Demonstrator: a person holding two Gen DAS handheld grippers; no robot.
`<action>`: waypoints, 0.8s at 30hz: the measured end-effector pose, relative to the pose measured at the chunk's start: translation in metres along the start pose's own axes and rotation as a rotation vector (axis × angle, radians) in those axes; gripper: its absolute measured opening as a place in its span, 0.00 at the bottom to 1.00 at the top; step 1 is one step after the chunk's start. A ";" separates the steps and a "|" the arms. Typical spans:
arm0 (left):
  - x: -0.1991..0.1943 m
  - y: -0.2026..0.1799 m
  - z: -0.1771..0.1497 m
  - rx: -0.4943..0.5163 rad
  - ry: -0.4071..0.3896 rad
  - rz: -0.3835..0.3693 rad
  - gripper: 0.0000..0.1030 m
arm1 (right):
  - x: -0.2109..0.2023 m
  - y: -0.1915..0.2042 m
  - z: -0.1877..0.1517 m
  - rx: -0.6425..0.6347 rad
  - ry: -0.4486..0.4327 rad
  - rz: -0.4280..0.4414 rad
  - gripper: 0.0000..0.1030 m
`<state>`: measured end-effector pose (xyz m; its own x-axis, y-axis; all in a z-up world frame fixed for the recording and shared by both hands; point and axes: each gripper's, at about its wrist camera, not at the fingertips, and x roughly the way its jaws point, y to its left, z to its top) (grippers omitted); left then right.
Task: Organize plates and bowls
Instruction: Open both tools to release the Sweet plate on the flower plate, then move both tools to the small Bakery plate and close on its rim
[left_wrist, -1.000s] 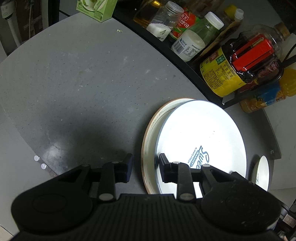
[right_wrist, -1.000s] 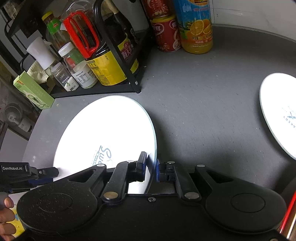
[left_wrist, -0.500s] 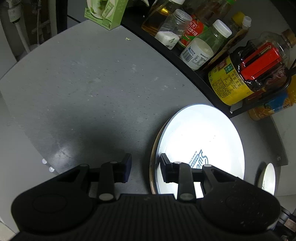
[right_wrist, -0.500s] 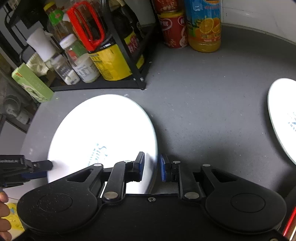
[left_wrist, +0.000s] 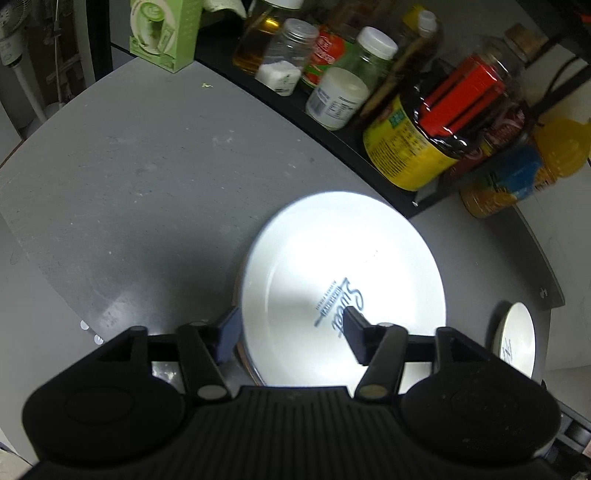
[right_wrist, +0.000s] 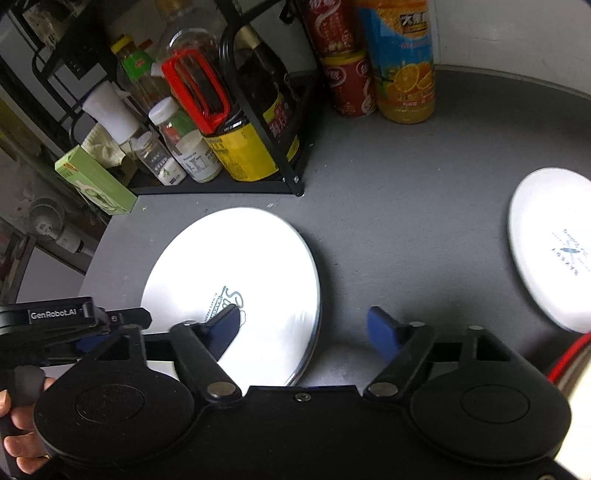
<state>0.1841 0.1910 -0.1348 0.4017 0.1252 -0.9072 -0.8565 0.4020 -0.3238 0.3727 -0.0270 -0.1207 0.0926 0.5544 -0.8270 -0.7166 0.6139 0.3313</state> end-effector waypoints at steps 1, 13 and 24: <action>-0.001 -0.004 -0.001 0.009 0.002 0.000 0.64 | -0.004 -0.001 0.001 0.000 -0.002 0.001 0.78; -0.005 -0.061 -0.005 0.112 0.003 -0.039 0.71 | -0.041 -0.033 0.006 0.031 -0.039 -0.004 0.97; -0.006 -0.118 -0.007 0.177 0.007 -0.091 0.71 | -0.076 -0.083 0.011 0.092 -0.107 -0.048 1.00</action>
<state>0.2807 0.1361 -0.0931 0.4719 0.0752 -0.8784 -0.7461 0.5649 -0.3525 0.4326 -0.1145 -0.0802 0.2016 0.5771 -0.7914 -0.6436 0.6871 0.3371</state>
